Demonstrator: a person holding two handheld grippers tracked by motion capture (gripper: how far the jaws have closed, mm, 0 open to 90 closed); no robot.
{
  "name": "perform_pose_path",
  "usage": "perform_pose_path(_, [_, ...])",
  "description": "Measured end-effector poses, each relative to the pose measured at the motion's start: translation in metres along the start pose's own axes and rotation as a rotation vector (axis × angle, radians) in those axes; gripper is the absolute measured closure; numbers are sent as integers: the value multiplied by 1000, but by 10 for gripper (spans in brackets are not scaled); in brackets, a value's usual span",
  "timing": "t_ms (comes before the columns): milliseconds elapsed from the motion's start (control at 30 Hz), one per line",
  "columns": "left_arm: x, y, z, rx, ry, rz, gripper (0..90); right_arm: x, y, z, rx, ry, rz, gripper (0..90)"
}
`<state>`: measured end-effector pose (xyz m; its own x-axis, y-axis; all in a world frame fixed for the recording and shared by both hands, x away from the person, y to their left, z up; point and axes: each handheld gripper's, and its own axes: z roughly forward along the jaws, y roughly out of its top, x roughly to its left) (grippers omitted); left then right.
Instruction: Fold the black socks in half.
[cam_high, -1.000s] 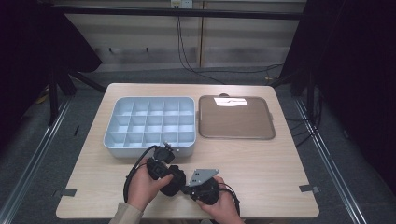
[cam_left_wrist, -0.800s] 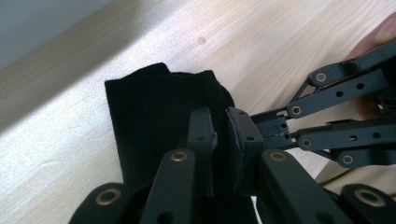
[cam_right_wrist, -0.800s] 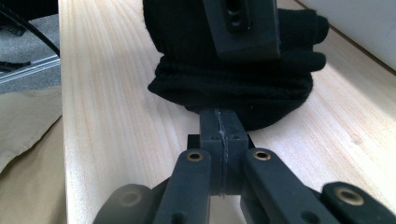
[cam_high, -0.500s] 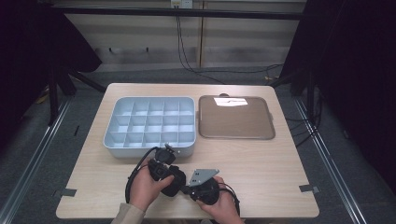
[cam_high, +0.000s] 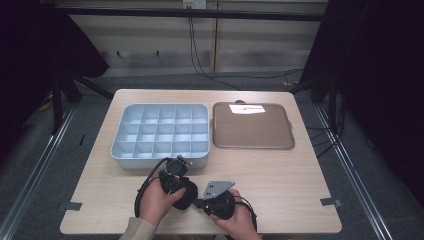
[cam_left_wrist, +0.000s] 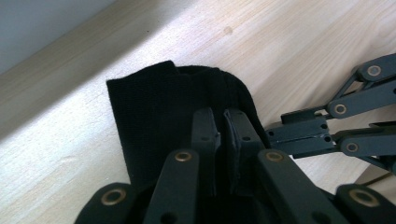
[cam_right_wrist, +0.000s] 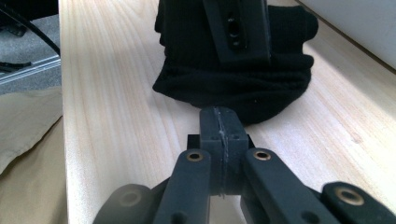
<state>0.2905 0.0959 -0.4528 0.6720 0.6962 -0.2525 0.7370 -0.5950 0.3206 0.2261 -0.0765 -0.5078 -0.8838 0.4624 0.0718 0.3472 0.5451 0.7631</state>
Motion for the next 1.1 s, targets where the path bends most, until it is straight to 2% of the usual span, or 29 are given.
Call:
perform_pose_path(200, [4, -2, -3, 3, 48, 1, 829, 0, 0, 0, -1, 0, -5, 900])
perform_pose_path(367, [9, -5, -6, 5, 51, -17, 827, 0, 0, -1, 4, 0, -1, 900])
perform_pose_path(433, [9, -4, -7, 14, 63, -6, 825, 0, 0, 0, 2, 1, -1, 900])
perform_pose_path(667, [7, -5, -9, 12, 32, -25, 778, -1, 0, 0, 1, 5, 1, 900])
perform_pose_path(833, [6, -4, -13, 12, 21, -19, 723, -1, 0, 0, 2, 6, 7, 900])
perform_pose_path(900, [5, -4, -16, 0, 15, -28, 708, -1, 0, 0, 1, 5, 6, 900])
perform_pose_path(1100, [4, -3, -29, -28, 9, -21, 662, -1, 0, 0, 1, 5, 4, 900])
